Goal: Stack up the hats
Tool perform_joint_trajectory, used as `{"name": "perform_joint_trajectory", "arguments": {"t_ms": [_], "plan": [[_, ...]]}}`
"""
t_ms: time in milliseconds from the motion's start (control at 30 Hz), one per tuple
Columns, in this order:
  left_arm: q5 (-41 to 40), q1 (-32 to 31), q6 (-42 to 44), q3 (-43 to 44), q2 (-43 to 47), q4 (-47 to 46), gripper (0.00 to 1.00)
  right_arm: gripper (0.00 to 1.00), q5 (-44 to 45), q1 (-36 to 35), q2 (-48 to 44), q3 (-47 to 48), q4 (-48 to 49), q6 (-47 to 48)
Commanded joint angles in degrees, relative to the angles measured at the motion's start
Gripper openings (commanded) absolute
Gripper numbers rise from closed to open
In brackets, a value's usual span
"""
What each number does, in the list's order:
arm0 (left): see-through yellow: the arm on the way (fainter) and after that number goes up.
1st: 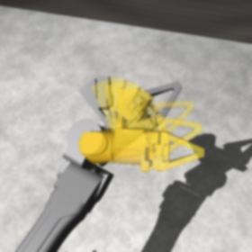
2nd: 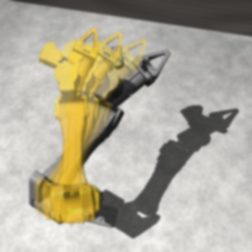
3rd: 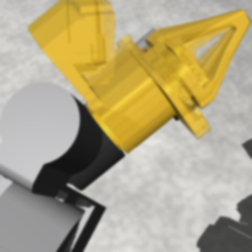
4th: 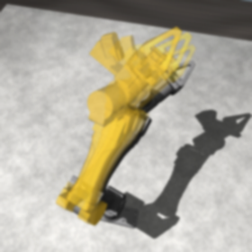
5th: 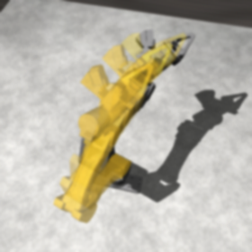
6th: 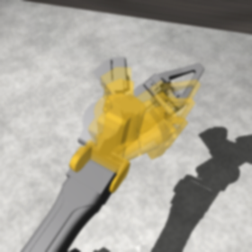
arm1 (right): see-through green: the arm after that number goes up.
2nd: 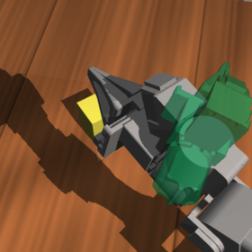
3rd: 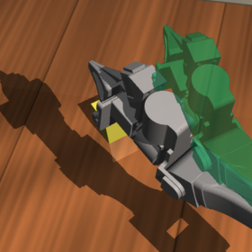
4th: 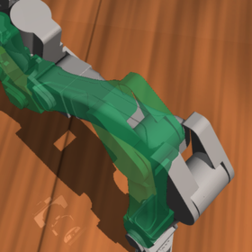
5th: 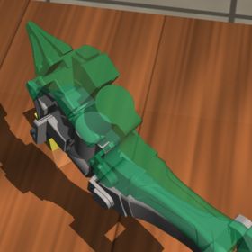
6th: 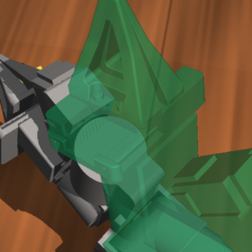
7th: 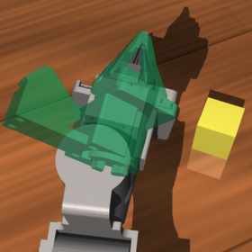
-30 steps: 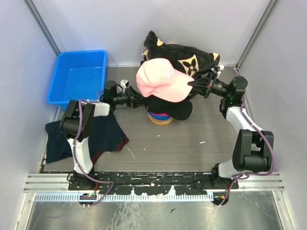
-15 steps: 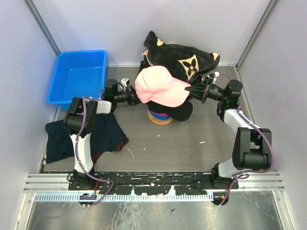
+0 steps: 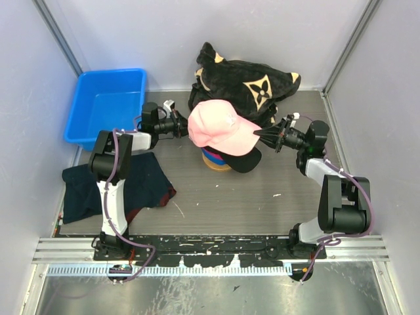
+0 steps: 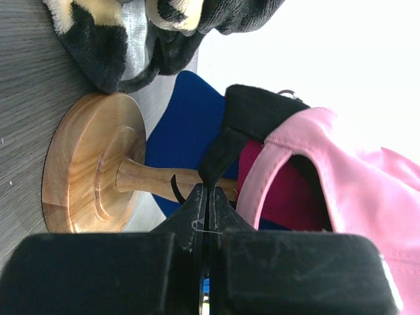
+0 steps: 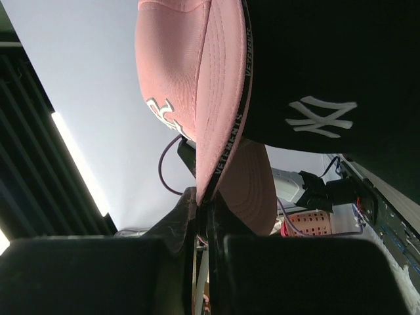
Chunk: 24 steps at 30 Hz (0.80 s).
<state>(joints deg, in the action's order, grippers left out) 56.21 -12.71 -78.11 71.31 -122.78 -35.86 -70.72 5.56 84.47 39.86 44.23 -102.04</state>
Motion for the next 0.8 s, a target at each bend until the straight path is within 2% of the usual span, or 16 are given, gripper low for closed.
{"name": "perform_joint_trajectory", "arguments": {"t_ms": [0,167,300,567,767], "plan": [[0.7,0.8,0.4,-2.1,1.4,-0.4,0.04,0.01,1.0,2.2,-3.2,-2.2,3.4,0.6],[0.5,0.9,0.7,-5.1,1.8,-1.0,0.04,0.01,0.0,2.7,-1.1,-3.9,6.9,-0.9],[0.5,0.9,0.7,-5.6,1.8,-1.3,0.03,0.01,-0.5,2.7,1.0,-7.4,14.7,-5.1],[0.2,0.9,2.5,-6.0,1.6,1.1,0.02,0.01,-0.4,3.1,6.1,-13.6,19.4,-3.3],[0.0,1.4,6.4,-6.0,1.2,5.8,0.02,0.01,0.1,4.6,16.4,-17.4,35.0,-9.4]]}}
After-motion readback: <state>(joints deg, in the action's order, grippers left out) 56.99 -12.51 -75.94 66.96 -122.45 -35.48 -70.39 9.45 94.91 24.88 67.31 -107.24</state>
